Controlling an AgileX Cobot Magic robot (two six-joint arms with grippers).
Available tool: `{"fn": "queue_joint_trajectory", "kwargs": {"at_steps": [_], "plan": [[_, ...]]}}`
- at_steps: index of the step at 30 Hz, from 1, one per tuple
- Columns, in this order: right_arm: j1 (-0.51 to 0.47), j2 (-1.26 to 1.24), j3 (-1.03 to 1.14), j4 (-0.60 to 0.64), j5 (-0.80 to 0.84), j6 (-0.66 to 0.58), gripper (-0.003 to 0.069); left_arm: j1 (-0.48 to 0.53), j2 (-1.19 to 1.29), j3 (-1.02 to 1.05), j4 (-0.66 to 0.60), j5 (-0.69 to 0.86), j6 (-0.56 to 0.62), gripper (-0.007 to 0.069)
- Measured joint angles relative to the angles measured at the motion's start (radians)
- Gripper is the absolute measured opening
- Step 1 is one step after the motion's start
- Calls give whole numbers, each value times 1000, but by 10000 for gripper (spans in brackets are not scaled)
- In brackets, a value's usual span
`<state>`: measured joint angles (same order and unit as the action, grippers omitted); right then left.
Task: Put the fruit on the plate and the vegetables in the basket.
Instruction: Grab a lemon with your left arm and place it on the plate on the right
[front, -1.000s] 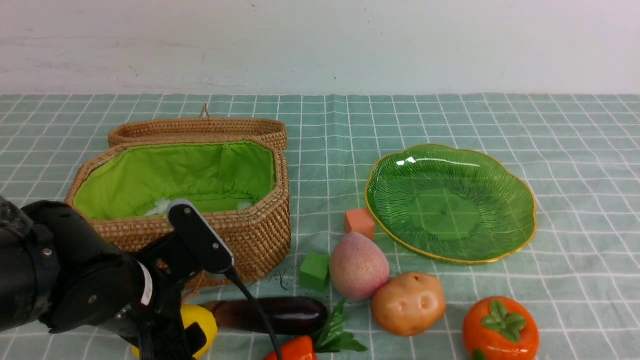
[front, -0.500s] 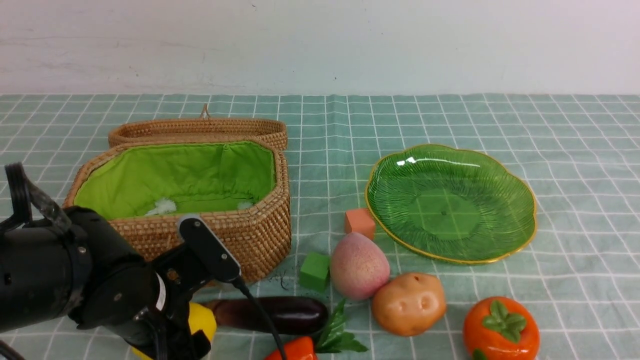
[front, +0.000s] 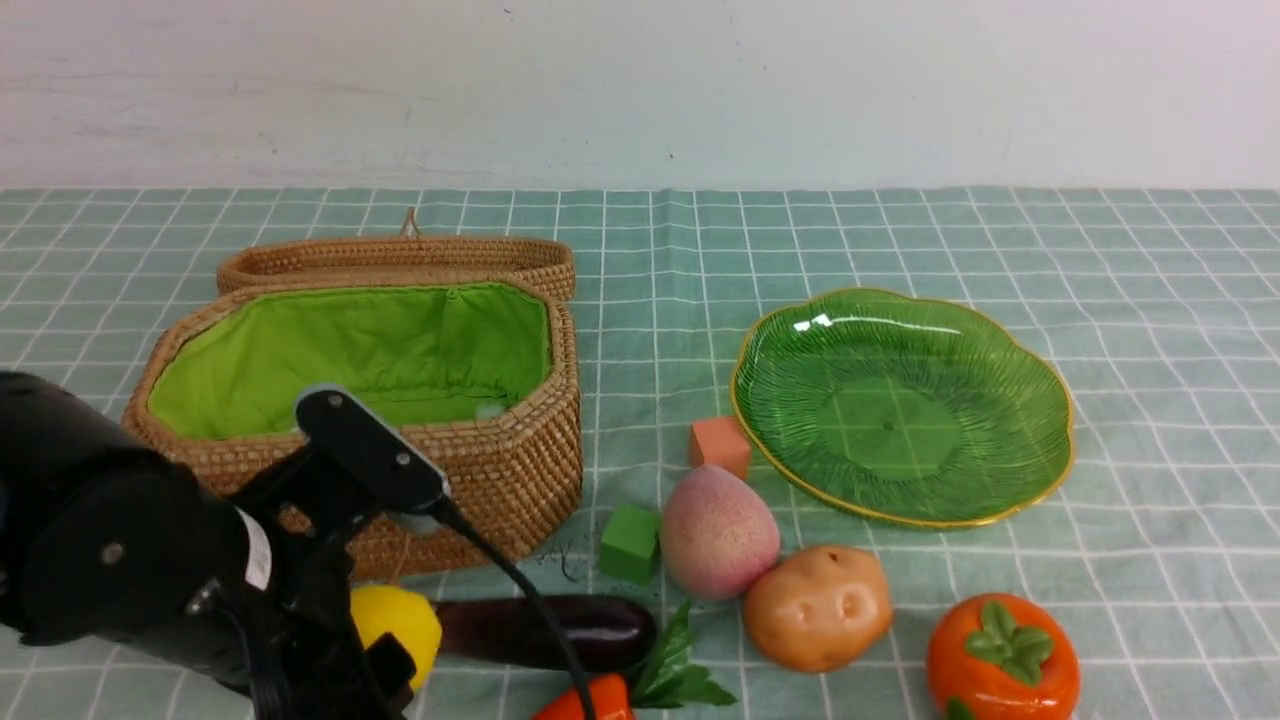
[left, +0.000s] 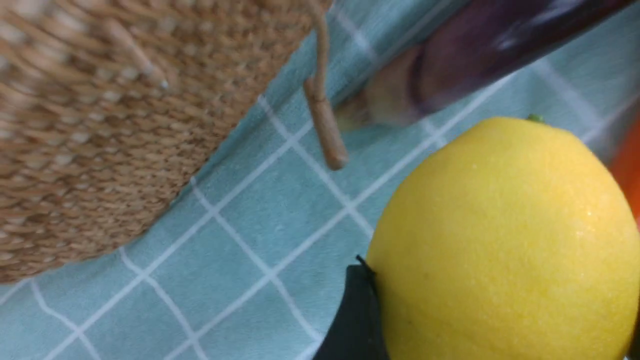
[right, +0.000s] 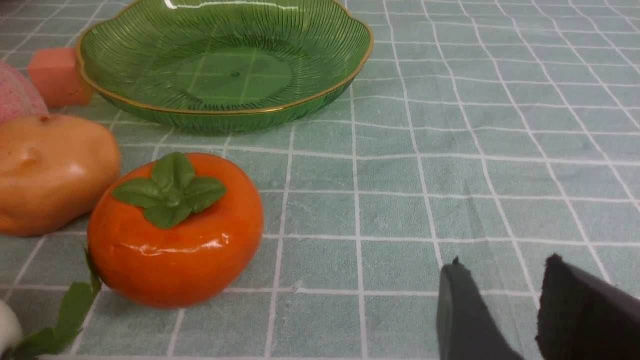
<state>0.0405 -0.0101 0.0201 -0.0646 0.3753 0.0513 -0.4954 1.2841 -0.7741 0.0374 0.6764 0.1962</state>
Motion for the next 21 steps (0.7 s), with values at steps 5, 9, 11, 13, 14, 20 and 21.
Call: {"fn": "queue_joint_trajectory", "kwargs": {"at_steps": [5,9,11,13,14,20,21], "plan": [[0,0,0,0,0,0,240,0,-47,-104,-278,60,202,591],[0,0,0,0,0,0,240,0,-20,-236,-474,51,363,591],[0,0,0,0,0,0,240,0,31,-318,-530,42,427,591],[0,0,0,0,0,0,240,0,92,-398,-560,43,456,591],[0,0,0,0,0,0,240,0,137,-446,-575,53,465,591],[0,0,0,0,0,0,240,-12,428,-759,-645,148,475,591],[0,0,0,0,0,0,240,-16,445,-780,-645,150,475,591]]}}
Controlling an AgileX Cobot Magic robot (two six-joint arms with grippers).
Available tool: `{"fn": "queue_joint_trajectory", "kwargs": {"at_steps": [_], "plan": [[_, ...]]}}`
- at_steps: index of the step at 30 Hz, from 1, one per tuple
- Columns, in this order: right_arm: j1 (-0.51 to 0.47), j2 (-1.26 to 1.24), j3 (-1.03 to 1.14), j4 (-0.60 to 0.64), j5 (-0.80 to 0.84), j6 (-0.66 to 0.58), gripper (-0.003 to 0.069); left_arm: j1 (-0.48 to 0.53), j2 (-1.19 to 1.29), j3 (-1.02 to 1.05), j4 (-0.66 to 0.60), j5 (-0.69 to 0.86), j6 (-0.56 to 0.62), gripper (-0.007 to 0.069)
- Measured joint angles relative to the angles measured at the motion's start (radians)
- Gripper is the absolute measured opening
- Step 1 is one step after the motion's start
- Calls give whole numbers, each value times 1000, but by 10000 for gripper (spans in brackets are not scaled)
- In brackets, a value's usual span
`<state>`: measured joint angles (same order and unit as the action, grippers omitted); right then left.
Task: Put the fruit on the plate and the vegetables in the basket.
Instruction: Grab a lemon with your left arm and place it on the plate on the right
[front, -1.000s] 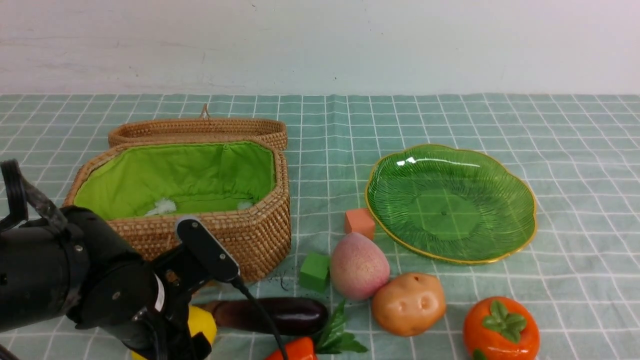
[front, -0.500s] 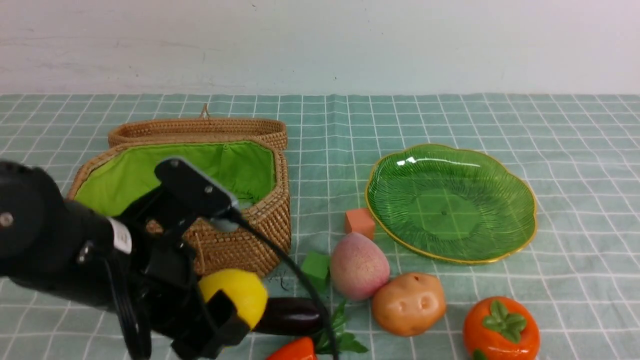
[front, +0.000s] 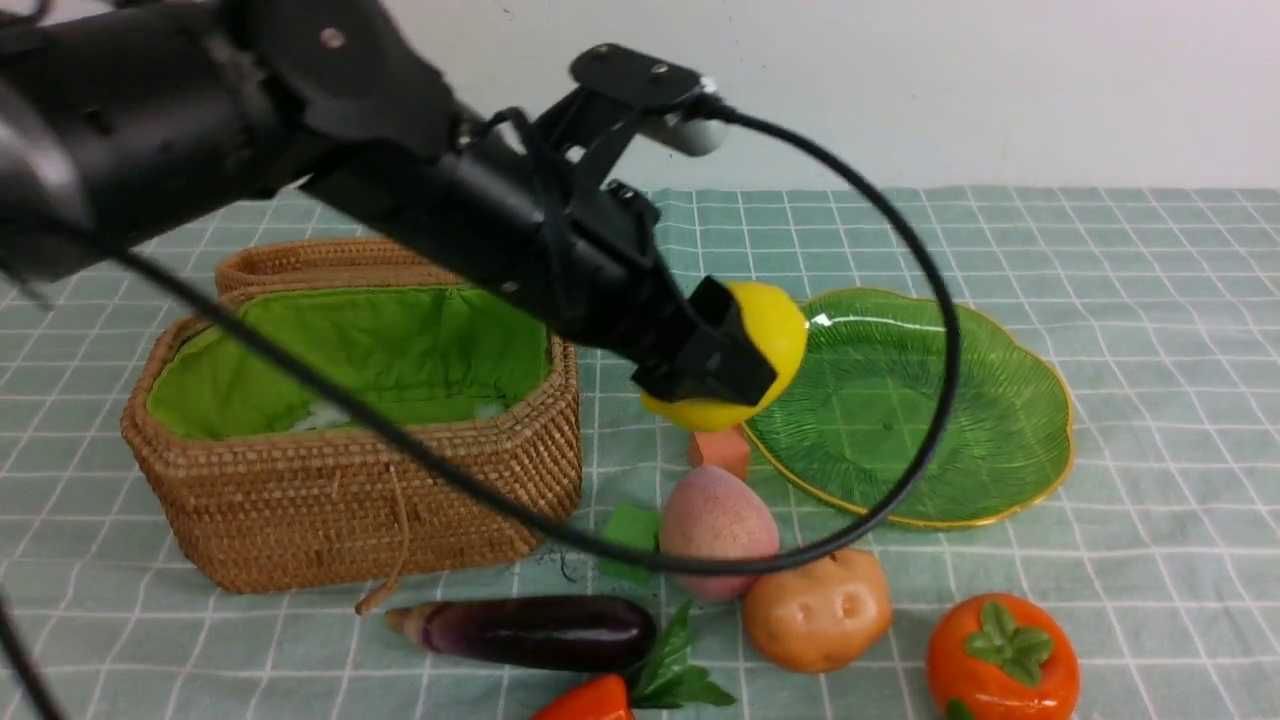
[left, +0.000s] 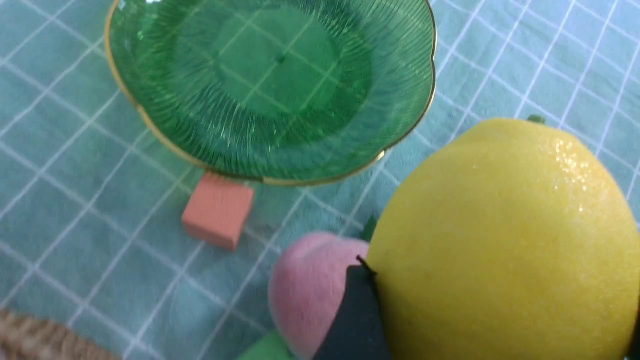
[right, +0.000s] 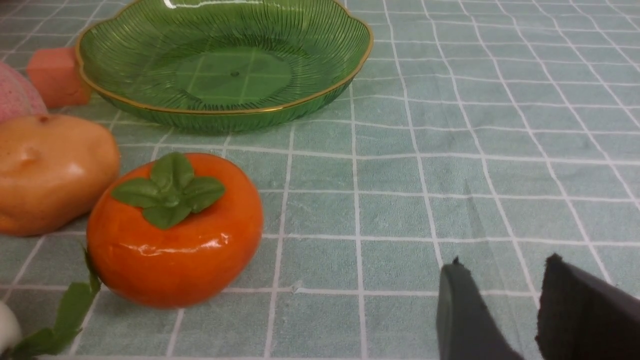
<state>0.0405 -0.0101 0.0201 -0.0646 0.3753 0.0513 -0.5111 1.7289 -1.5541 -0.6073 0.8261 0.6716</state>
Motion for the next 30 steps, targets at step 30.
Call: {"fn": "queue_joint_trajectory", "kwargs": {"at_steps": [30], "plan": [[0,0,0,0,0,0,240,-127,558,-391,-19,-280,-196,594]]}}
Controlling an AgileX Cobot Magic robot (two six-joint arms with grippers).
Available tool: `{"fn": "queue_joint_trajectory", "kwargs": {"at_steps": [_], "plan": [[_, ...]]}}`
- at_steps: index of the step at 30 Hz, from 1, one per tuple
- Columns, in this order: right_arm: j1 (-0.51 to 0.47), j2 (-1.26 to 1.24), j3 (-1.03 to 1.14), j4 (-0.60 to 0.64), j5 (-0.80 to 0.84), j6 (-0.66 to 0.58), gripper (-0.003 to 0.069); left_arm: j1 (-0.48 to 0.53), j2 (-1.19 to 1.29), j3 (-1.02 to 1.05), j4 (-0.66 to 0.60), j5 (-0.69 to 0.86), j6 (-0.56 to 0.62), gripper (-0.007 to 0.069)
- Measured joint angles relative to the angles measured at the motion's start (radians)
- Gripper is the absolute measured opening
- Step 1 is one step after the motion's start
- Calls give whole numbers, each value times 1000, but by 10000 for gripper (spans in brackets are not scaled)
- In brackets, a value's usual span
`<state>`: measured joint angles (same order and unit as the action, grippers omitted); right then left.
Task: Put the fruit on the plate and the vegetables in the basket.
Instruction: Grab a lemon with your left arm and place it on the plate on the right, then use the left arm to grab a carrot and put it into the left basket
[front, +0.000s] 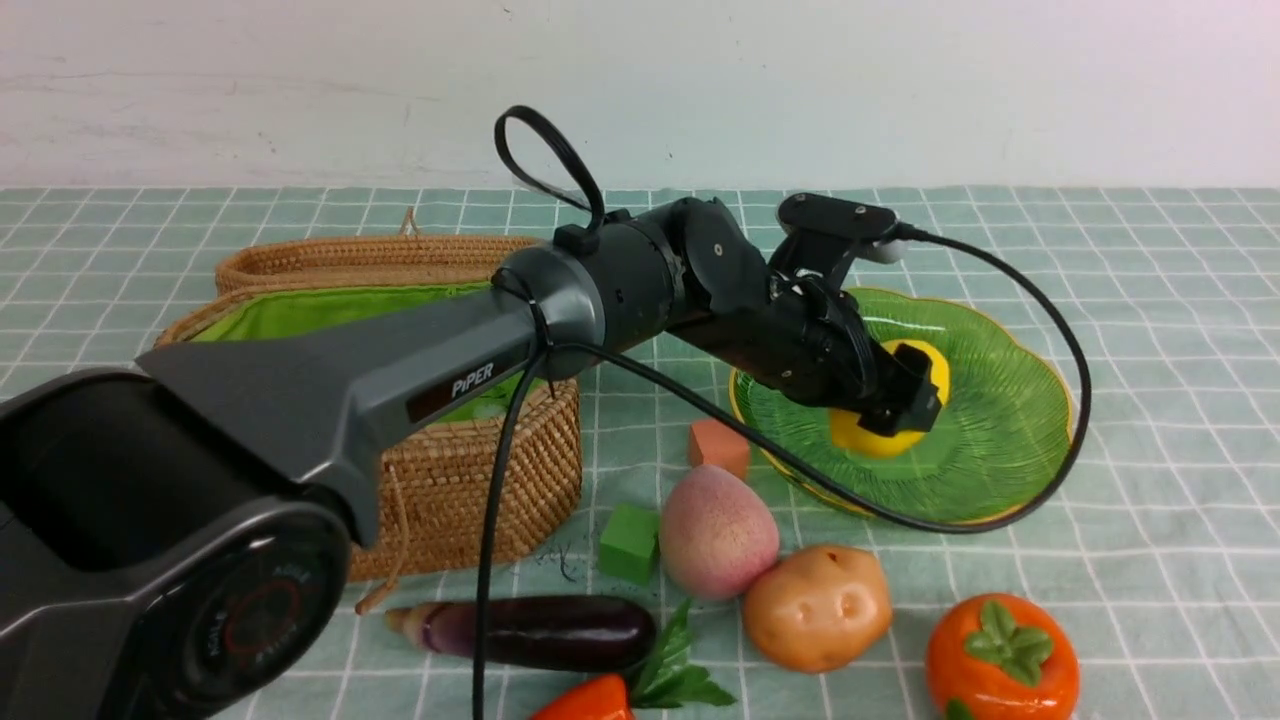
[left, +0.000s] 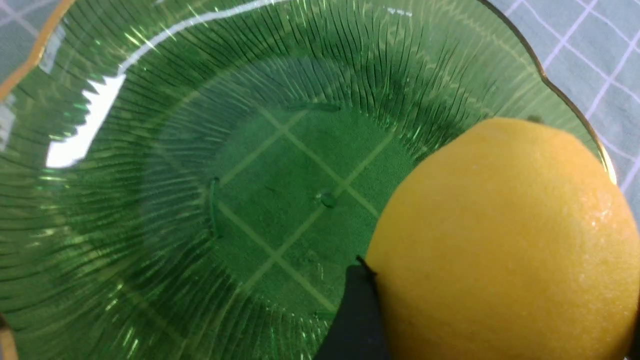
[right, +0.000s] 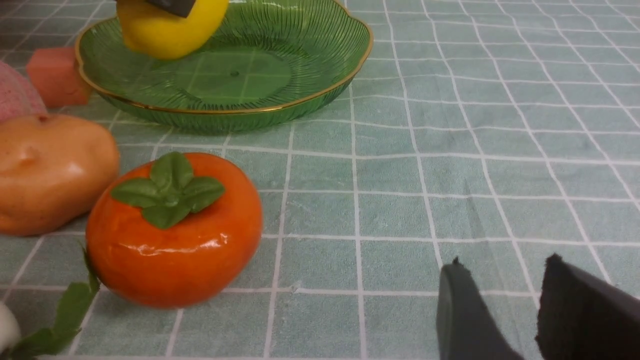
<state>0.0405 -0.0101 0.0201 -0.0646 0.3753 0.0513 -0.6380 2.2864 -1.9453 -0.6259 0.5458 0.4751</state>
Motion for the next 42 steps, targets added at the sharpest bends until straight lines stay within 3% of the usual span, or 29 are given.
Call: {"fn": "queue_joint_trajectory", "kwargs": {"at_steps": [6,14,21,24,27,36,42], "plan": [[0,0,0,0,0,0,240,0,0,0,6,51,-8,668],[0,0,0,0,0,0,240,2,-31,0,68,86,-8,661],[0,0,0,-2,0,0,240,45,-234,0,213,341,-9,627],[0,0,0,-20,1,0,240,102,-360,0,253,546,-10,593],[0,0,0,-27,1,0,240,150,-457,23,276,627,-3,572],[0,0,0,-30,1,0,240,193,-834,413,344,585,168,556],[0,0,0,-31,1,0,240,193,-927,838,341,342,233,555]]}}
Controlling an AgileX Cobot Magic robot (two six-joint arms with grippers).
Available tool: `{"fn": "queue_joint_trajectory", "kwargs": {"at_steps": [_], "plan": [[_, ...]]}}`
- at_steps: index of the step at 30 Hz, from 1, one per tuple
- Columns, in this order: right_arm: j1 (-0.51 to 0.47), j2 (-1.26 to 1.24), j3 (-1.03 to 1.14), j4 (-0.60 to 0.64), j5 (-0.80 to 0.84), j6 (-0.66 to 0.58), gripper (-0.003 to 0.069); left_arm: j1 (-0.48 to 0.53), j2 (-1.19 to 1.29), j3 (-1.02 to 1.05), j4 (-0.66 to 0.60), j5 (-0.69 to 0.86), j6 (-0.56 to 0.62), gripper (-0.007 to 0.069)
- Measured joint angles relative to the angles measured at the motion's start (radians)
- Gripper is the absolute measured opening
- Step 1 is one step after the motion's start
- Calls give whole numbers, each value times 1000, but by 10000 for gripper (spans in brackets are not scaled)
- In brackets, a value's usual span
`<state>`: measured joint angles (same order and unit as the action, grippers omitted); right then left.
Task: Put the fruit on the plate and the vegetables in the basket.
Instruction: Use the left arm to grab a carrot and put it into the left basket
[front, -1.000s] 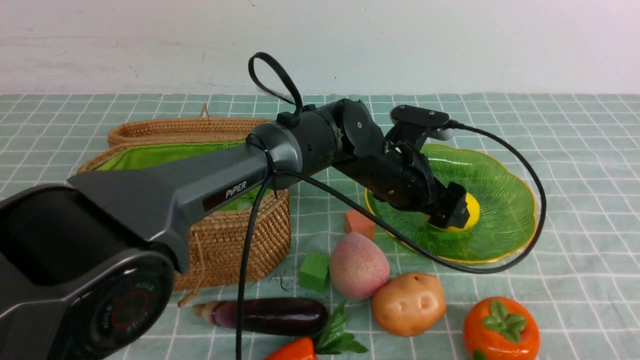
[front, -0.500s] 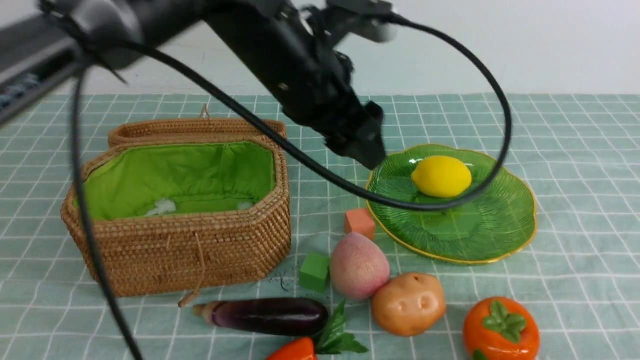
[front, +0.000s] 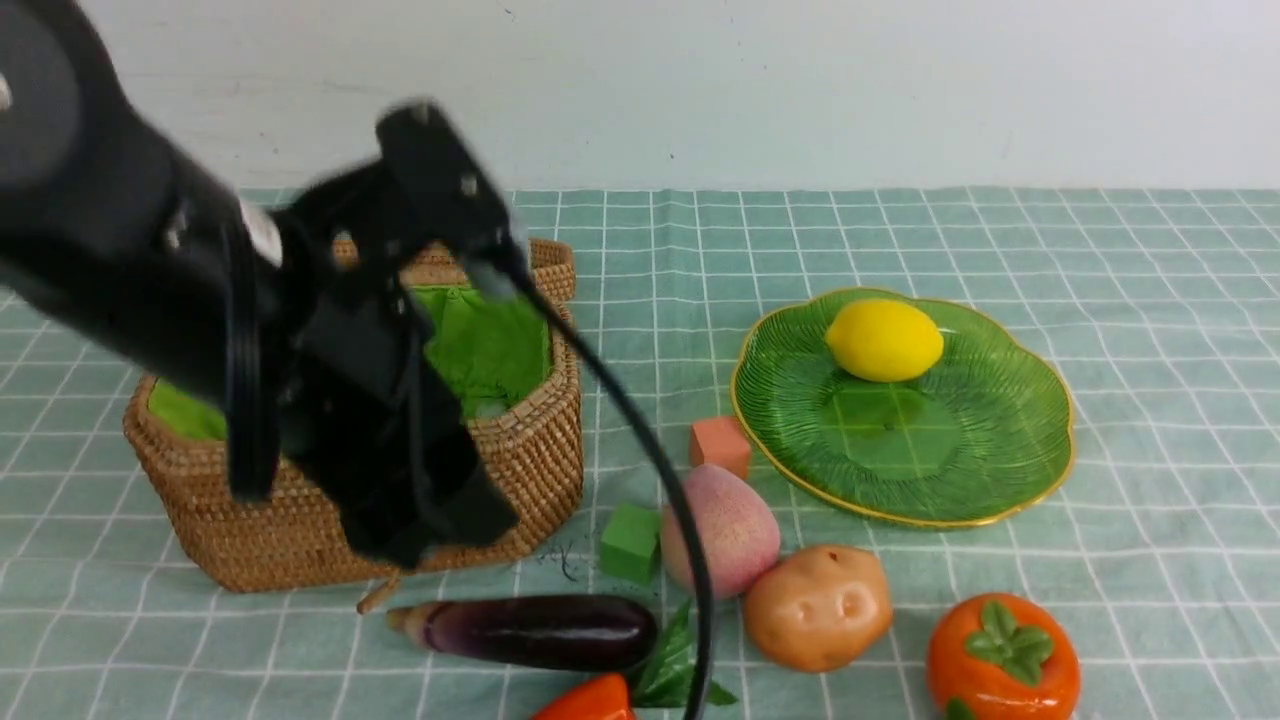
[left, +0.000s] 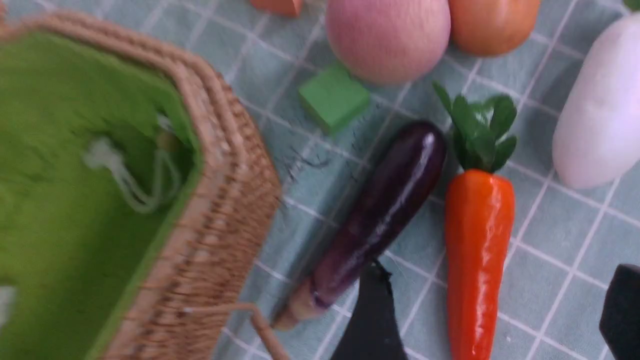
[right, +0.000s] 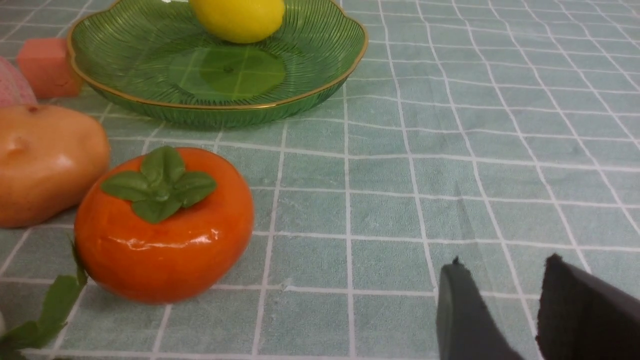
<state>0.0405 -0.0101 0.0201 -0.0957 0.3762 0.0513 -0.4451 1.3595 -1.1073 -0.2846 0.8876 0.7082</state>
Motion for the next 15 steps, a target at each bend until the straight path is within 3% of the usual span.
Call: {"fn": "queue_joint_trajectory", "kwargs": {"at_steps": [5,15], "plan": [[0,0,0,-1,1,0,240,-35,73,173,-25,-159,51,555],[0,0,-1,-4,3,0,240,-186,255,184,-33,-258,71,555]]}}
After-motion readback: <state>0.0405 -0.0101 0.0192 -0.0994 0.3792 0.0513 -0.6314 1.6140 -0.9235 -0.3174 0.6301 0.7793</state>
